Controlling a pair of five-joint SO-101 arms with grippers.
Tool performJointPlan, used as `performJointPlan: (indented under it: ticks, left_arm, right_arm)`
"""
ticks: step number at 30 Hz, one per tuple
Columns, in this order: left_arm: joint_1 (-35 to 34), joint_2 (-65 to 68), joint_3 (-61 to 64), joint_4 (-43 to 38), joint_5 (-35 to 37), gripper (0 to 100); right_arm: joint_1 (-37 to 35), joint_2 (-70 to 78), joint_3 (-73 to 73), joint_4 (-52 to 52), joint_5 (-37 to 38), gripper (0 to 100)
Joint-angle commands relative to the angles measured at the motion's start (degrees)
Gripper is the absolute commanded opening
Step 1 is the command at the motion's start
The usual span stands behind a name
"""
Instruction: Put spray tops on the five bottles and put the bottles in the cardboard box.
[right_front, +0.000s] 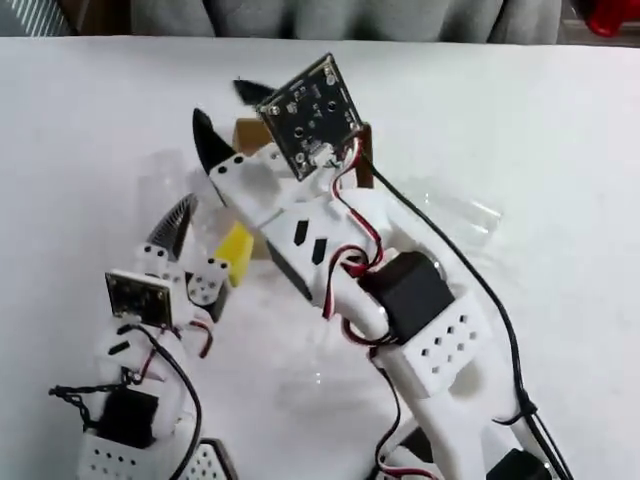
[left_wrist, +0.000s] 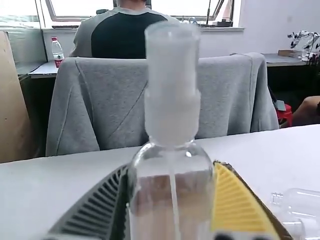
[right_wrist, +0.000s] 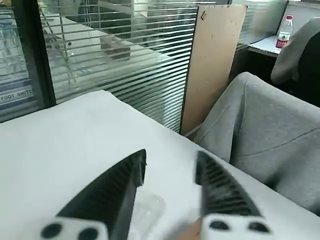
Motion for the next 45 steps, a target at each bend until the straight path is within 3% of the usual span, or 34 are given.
performJointPlan:
  ticks: [1, 6, 11, 17, 22, 25, 33, 38, 45]
  left_arm:
    - [0.2, -1.1, -0.8, -0.1, -0.6, 2]
    - [0.2, -1.1, -0.8, -0.1, -0.6, 2]
    - [0.2, -1.1, -0.7, 0.0, -0.6, 2]
    - [0.2, -1.1, -0.7, 0.0, -0.6, 2]
    - [0.2, -1.1, -0.7, 0.0, -0.6, 2]
    - [0.3, -1.1, -0.7, 0.0, -0.6, 2]
    - [0.2, -1.1, -0.7, 0.0, -0.6, 2]
    - [0.2, -1.1, -0.7, 0.0, -0.6, 2]
    - [0.2, -1.1, -0.7, 0.0, -0.6, 2]
  right_arm:
    - [0.3, -1.6, -3.3, 0.4, -0.5, 2.2]
    - [2.8, -1.4, -3.7, 0.6, -0.8, 1.7]
    - [2.4, -1.7, -4.0, 9.9, -0.8, 1.5]
    - [-5.8, -7.0, -3.6, 23.2, -0.6, 1.5]
    - [-11.6, -8.7, -3.6, 27.8, -0.9, 1.5]
    - [-12.1, -8.5, -2.9, 27.4, -0.9, 1.5]
    - [-8.7, -7.5, 5.0, 13.4, -0.7, 1.5]
    - [-4.8, -5.5, 5.0, 13.2, -0.9, 1.5]
    - [-4.8, -8.2, 5.0, 13.5, -0.9, 1.5]
